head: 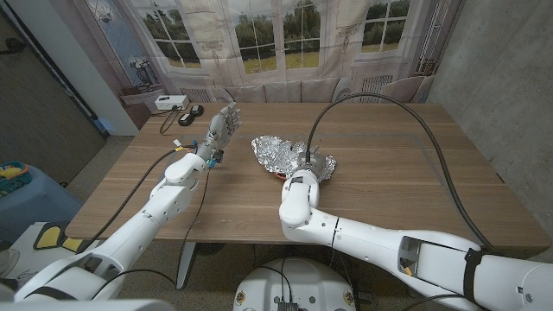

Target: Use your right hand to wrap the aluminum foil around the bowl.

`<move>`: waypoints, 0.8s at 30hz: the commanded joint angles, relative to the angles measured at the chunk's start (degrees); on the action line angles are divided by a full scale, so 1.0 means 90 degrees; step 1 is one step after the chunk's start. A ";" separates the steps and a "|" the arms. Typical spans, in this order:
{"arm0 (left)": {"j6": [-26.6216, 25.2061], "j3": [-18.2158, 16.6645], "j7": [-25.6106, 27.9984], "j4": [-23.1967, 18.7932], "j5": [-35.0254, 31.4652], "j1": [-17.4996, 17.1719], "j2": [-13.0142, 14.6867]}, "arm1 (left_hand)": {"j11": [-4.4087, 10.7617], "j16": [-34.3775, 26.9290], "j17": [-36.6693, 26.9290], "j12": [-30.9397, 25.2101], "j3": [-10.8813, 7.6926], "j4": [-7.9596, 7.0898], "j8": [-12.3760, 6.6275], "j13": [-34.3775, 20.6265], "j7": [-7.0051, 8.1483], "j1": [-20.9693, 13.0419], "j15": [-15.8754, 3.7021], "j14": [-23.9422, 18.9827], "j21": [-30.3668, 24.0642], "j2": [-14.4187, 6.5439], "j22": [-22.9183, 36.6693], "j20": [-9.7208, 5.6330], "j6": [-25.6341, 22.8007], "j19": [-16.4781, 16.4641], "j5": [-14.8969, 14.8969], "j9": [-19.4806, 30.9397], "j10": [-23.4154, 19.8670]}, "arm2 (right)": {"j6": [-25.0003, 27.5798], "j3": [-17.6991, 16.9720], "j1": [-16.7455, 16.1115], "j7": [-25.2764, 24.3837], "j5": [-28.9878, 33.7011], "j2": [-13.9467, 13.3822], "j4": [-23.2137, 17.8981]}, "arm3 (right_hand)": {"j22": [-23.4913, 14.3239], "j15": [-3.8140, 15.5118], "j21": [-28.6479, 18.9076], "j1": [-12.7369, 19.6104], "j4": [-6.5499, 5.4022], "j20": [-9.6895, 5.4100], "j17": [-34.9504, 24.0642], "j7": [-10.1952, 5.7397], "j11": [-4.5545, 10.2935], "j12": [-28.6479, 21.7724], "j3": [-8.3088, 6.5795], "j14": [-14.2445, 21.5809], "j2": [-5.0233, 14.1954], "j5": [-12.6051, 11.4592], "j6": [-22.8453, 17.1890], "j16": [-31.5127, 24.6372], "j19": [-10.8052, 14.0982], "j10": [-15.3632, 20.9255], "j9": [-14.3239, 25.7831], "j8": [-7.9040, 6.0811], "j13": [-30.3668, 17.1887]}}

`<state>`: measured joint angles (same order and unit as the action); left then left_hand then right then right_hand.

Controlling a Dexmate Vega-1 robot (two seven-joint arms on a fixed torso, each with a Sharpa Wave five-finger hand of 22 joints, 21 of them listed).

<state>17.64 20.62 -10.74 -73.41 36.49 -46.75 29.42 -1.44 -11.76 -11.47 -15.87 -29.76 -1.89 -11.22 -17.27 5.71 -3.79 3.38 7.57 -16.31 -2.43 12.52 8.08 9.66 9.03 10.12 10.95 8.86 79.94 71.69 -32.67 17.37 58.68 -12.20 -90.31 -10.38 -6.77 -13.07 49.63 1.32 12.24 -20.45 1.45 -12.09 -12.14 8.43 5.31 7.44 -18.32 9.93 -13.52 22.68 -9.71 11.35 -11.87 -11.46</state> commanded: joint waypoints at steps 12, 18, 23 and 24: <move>0.0033 -0.0011 -0.0056 0.0049 0.0011 0.0026 -0.0002 | 0.0010 0.0003 -0.0018 0.0008 -0.0013 0.0065 -0.0021 -0.0023 0.0009 -0.0029 -0.0008 0.0059 0.0007 0.0067 0.0015 0.0026 -0.0005 0.0046 0.0026 -0.0001 0.0050 | -0.0615 -0.0816 -0.0773 -0.3105 -0.1471 -0.0245 -0.0924 | -0.0007 0.0222 0.0113 -0.0539 -0.0424 -0.0007 0.0181 -0.0314 0.0454 -0.0165 -0.0224 0.0102 0.0409 0.0354 0.1116 0.0018 -0.0159 -0.0396 -0.0005 -0.0155 0.0002; 0.0042 -0.0015 -0.0062 0.0057 0.0010 0.0044 -0.0002 | 0.0010 0.0002 -0.0018 0.0009 -0.0013 0.0073 -0.0017 -0.0023 0.0012 -0.0032 -0.0005 0.0059 0.0005 0.0067 0.0015 0.0026 0.0006 0.0044 0.0027 -0.0001 0.0048 | -0.1350 -0.1258 -0.1101 -0.4253 -0.2159 -0.0452 -0.1229 | -0.0003 0.0296 0.0050 -0.0749 -0.0600 -0.0010 0.0304 -0.0383 0.0633 -0.0352 -0.0457 0.0554 0.0265 0.0554 0.0261 -0.0089 0.0152 0.0511 -0.0027 -0.0321 0.0012; 0.0053 -0.0020 -0.0064 0.0070 0.0015 0.0049 -0.0010 | 0.0014 0.0002 -0.0018 0.0010 -0.0013 0.0078 -0.0018 -0.0022 0.0012 -0.0035 -0.0014 0.0061 0.0006 0.0068 0.0015 0.0025 0.0006 0.0044 0.0027 -0.0001 0.0046 | -0.1618 -0.1342 -0.1057 -0.4430 -0.2659 -0.0699 -0.1445 | -0.0002 0.0221 0.0040 -0.0813 -0.0598 -0.0009 0.0370 -0.0325 0.0548 -0.0364 -0.0441 0.0655 0.0158 0.0644 0.0028 -0.0085 0.0238 0.0695 -0.0037 -0.0352 0.0017; 0.0052 -0.0020 -0.0070 0.0071 0.0019 0.0051 -0.0010 | 0.0014 0.0002 -0.0018 0.0010 -0.0013 0.0080 -0.0018 -0.0022 0.0015 -0.0035 -0.0011 0.0061 0.0006 0.0068 0.0015 0.0024 0.0005 0.0045 0.0028 -0.0001 0.0047 | -0.1710 -0.1391 -0.1073 -0.4451 -0.2781 -0.0755 -0.1512 | -0.0002 0.0223 0.0043 -0.0837 -0.0605 -0.0004 0.0377 -0.0336 0.0546 -0.0358 -0.0430 0.0655 0.0140 0.0657 0.0017 -0.0080 0.0239 0.0701 -0.0038 -0.0348 0.0018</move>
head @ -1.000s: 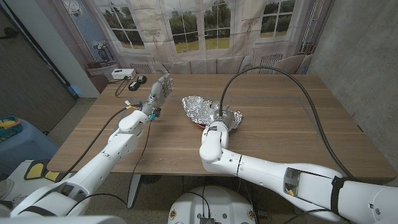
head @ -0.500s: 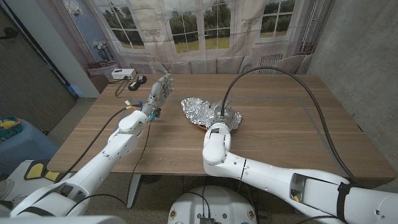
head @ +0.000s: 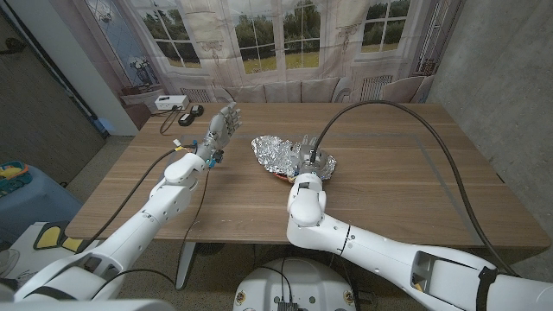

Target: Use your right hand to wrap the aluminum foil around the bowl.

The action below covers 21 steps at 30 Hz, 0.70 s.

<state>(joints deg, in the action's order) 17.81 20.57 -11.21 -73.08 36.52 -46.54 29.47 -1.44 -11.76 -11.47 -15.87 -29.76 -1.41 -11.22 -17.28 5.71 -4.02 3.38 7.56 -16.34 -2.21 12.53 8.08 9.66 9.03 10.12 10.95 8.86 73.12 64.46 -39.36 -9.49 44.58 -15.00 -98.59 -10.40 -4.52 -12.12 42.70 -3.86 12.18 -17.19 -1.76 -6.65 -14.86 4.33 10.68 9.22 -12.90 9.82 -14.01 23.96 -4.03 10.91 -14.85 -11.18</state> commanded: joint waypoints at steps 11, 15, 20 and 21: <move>0.0050 -0.0018 -0.0030 0.0017 0.0022 0.0023 -0.0016 | 0.0017 -0.0001 -0.0018 0.0011 -0.0012 0.0037 -0.0017 -0.0021 0.0015 -0.0014 -0.0011 0.0057 0.0007 0.0042 0.0014 0.0022 0.0012 0.0041 0.0029 -0.0001 0.0041 | -0.2100 -0.1009 -0.0521 -0.1992 -0.2102 -0.0862 -0.0910 | 0.0003 -0.0145 0.0026 -0.0337 -0.0095 0.0016 0.0107 0.0058 -0.0046 -0.0009 0.0128 -0.0022 -0.0196 0.0167 -0.0297 0.0057 -0.0031 0.0239 0.0001 -0.0029 -0.0009; 0.0053 -0.0032 -0.0013 -0.0036 0.0021 -0.0010 0.0007 | 0.0016 0.0000 -0.0018 0.0011 -0.0011 0.0040 -0.0018 -0.0021 0.0012 -0.0014 -0.0010 0.0061 0.0004 0.0042 0.0014 0.0024 0.0010 0.0034 0.0029 -0.0001 0.0038 | -0.2397 -0.1052 -0.0526 -0.2148 -0.2187 -0.1008 -0.0957 | 0.0003 -0.0144 0.0038 -0.0349 -0.0069 0.0014 0.0150 -0.0035 0.0053 -0.0028 0.0108 0.0031 -0.0187 0.0181 -0.0567 0.0052 -0.0041 0.0409 -0.0005 -0.0081 -0.0007; 0.0060 -0.0052 0.0002 -0.0081 0.0034 -0.0050 0.0021 | 0.0008 -0.0002 -0.0019 0.0009 -0.0010 0.0044 -0.0018 -0.0021 0.0017 -0.0013 -0.0010 0.0058 0.0002 0.0043 0.0014 0.0018 0.0010 0.0029 0.0029 -0.0001 0.0031 | -0.2814 -0.1215 -0.0532 -0.2072 -0.2439 -0.1233 -0.1107 | 0.0004 -0.0132 0.0074 -0.0296 -0.0011 0.0014 0.0186 -0.0025 0.0077 -0.0011 0.0084 -0.0041 -0.0207 0.0180 -0.0637 0.0096 -0.0125 0.0444 -0.0008 -0.0073 -0.0005; 0.0065 -0.0055 -0.0004 -0.0086 0.0038 -0.0057 0.0024 | 0.0009 -0.0002 -0.0019 0.0010 -0.0009 0.0045 -0.0018 -0.0021 0.0015 -0.0013 -0.0009 0.0058 0.0002 0.0043 0.0014 0.0023 0.0011 0.0028 0.0029 -0.0001 0.0032 | -0.2937 -0.1273 -0.0551 -0.2059 -0.2513 -0.1281 -0.1134 | 0.0004 -0.0141 0.0078 -0.0295 -0.0006 0.0014 0.0190 -0.0024 0.0075 -0.0008 0.0084 -0.0055 -0.0212 0.0180 -0.0656 0.0103 -0.0134 0.0448 -0.0009 -0.0076 -0.0005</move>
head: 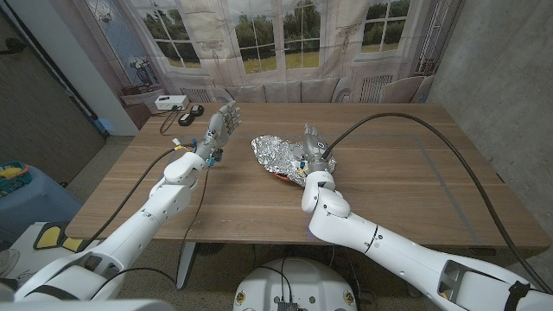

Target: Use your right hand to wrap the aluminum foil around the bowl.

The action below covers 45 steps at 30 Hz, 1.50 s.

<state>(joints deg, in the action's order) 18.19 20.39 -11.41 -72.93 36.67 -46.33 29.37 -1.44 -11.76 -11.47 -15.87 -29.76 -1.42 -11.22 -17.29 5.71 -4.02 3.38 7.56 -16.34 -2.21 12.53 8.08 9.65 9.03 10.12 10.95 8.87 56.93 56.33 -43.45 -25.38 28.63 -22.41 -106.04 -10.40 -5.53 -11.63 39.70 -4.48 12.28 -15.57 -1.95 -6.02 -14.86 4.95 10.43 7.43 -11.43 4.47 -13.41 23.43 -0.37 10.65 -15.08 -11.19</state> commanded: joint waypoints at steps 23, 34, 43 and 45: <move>0.0059 -0.0132 0.0007 -0.0409 0.0092 -0.0302 0.0156 | -0.0013 -0.0003 -0.0023 0.0008 0.0011 0.0058 -0.0004 -0.0018 0.0064 0.0008 -0.0001 0.0067 0.0002 0.0057 0.0014 0.0018 0.0048 0.0030 0.0028 -0.0002 0.0008 | -0.2892 -0.1326 -0.0449 -0.0154 -0.1734 -0.1013 -0.0516 | 0.0004 -0.0001 0.0073 0.0013 0.0138 0.0001 0.0089 0.0003 0.0109 -0.0014 -0.0010 -0.0144 -0.0043 0.0012 -0.0356 0.0097 -0.0255 0.0313 0.0015 -0.0044 -0.0006; 0.0083 -0.0221 -0.0012 -0.0581 0.0135 -0.0481 0.0288 | 0.0016 0.0013 -0.0023 0.0064 0.0022 0.0069 0.0028 -0.0007 0.0184 0.0017 -0.0007 0.0114 0.0008 0.0061 0.0013 0.0011 0.0137 0.0045 0.0029 -0.0010 0.0122 | -0.3730 -0.1822 -0.0572 -0.0041 -0.2362 -0.0993 -0.0298 | 0.0003 -0.0050 0.0070 -0.0028 0.0140 -0.0005 0.0107 -0.0019 0.0117 -0.0017 -0.0012 -0.0088 -0.0038 0.0013 -0.0505 0.0073 -0.0286 0.0406 0.0013 -0.0061 -0.0007; 0.0108 -0.0299 -0.0040 -0.0704 0.0178 -0.0605 0.0384 | 0.0003 0.0040 -0.0017 0.0102 0.0029 0.0084 0.0044 0.0008 0.0242 0.0015 -0.0002 0.0186 0.0017 0.0067 0.0011 0.0005 0.0192 0.0066 0.0030 -0.0017 0.0191 | -0.4316 -0.2027 -0.0520 0.0097 -0.2720 -0.0907 0.0011 | 0.0001 -0.0050 0.0060 -0.0069 0.0145 -0.0005 0.0127 -0.0021 0.0114 -0.0028 -0.0013 -0.0030 -0.0041 0.0013 -0.0650 0.0049 -0.0298 0.0526 0.0011 -0.0074 -0.0007; 0.0109 -0.0323 -0.0057 -0.0728 0.0210 -0.0639 0.0403 | 0.0006 0.0042 -0.0016 0.0106 0.0029 0.0086 0.0044 0.0010 0.0244 0.0014 -0.0006 0.0191 0.0017 0.0067 0.0011 0.0002 0.0195 0.0066 0.0030 -0.0018 0.0197 | -0.4486 -0.2093 -0.0515 0.0160 -0.2850 -0.0891 0.0086 | 0.0001 -0.0033 0.0056 -0.0077 0.0146 -0.0006 0.0130 -0.0033 0.0116 -0.0027 -0.0019 0.0009 -0.0031 0.0012 -0.0679 0.0033 -0.0296 0.0547 0.0010 -0.0074 -0.0008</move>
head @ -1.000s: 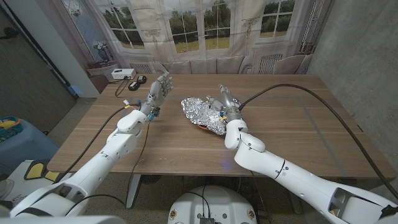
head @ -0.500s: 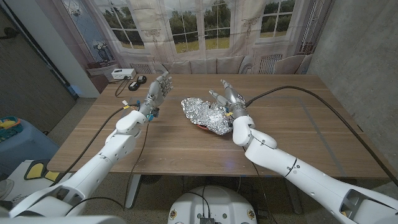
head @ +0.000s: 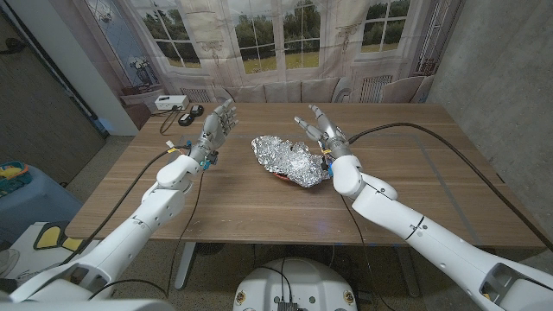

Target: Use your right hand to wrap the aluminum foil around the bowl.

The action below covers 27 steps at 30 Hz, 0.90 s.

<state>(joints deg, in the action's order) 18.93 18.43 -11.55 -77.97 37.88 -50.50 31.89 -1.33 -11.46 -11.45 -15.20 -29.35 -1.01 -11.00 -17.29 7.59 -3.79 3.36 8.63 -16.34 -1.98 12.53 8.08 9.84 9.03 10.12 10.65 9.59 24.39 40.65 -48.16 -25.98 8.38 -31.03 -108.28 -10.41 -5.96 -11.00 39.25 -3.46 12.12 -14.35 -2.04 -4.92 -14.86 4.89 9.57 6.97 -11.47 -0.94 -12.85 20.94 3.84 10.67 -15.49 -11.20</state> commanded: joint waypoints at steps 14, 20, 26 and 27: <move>0.0041 -0.0231 -0.0329 -0.0091 0.0243 -0.0229 0.0269 | -0.0016 0.0015 -0.0012 0.0043 -0.0010 0.0055 0.0018 0.0027 0.0038 -0.0013 0.0000 0.0101 0.0020 0.0046 0.0009 -0.0005 0.0188 0.0069 0.0031 0.0009 0.0119 | -0.1509 -0.0760 0.0004 0.0432 -0.1282 0.0202 0.0715 | -0.0003 0.0030 -0.0061 -0.0044 0.0073 -0.0002 0.0031 0.0008 -0.0012 -0.0048 -0.0041 0.0244 0.0034 0.0016 -0.0278 -0.0080 0.0057 0.0298 0.0005 -0.0028 -0.0006; 0.0073 -0.0244 -0.0624 0.0029 0.0342 -0.0173 0.0309 | -0.0015 0.0016 -0.0010 0.0047 -0.0007 0.0060 0.0016 0.0034 0.0043 -0.0012 -0.0003 0.0107 0.0021 0.0047 0.0008 -0.0007 0.0188 0.0073 0.0032 0.0007 0.0120 | -0.1586 -0.0888 0.0019 0.0528 -0.1451 0.0156 0.0728 | -0.0004 0.0047 -0.0079 -0.0045 0.0088 0.0000 0.0041 0.0020 0.0000 -0.0054 -0.0054 0.0310 0.0041 0.0017 -0.0319 -0.0105 0.0097 0.0371 0.0004 -0.0017 -0.0006; 0.0160 -0.0243 -0.1092 0.0376 0.0506 -0.0077 0.0290 | -0.0012 0.0011 -0.0008 0.0046 -0.0004 0.0063 0.0013 0.0041 0.0033 -0.0010 -0.0013 0.0100 0.0023 0.0044 0.0007 -0.0008 0.0187 0.0076 0.0033 0.0006 0.0105 | -0.1141 -0.1011 -0.0198 0.0182 -0.1396 0.0120 0.0302 | -0.0006 0.0076 -0.0099 -0.0068 0.0097 -0.0001 0.0052 0.0040 -0.0006 -0.0061 -0.0060 0.0374 0.0042 0.0021 -0.0407 -0.0128 0.0149 0.0462 0.0003 -0.0017 -0.0006; 0.0156 -0.0252 -0.1127 0.0430 0.0548 -0.0072 0.0269 | -0.0016 0.0013 -0.0007 0.0048 -0.0004 0.0063 0.0012 0.0042 0.0030 -0.0009 -0.0015 0.0105 0.0023 0.0043 0.0007 -0.0008 0.0186 0.0078 0.0033 0.0005 0.0108 | -0.1103 -0.1012 -0.0241 0.0114 -0.1376 0.0132 0.0237 | -0.0006 0.0070 -0.0101 -0.0071 0.0097 0.0000 0.0052 0.0041 -0.0010 -0.0059 -0.0062 0.0384 0.0045 0.0021 -0.0418 -0.0132 0.0155 0.0467 0.0003 -0.0017 -0.0006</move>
<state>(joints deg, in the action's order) 19.61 16.49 -16.51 -77.73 40.62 -52.15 34.33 -1.33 -11.47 -11.46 -14.81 -29.20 -0.86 -11.01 -16.74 7.57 -3.79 3.38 9.01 -16.34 -1.99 12.53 8.08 9.84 9.03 10.12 10.66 9.58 12.02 33.50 -48.29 -22.25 -2.93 -29.72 -102.81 -10.41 -5.53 -11.68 38.79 -2.75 12.20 -13.82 -1.74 -5.01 -14.86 4.17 12.30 7.45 -11.47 -3.91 -13.77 21.72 7.41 10.68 -15.48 -11.21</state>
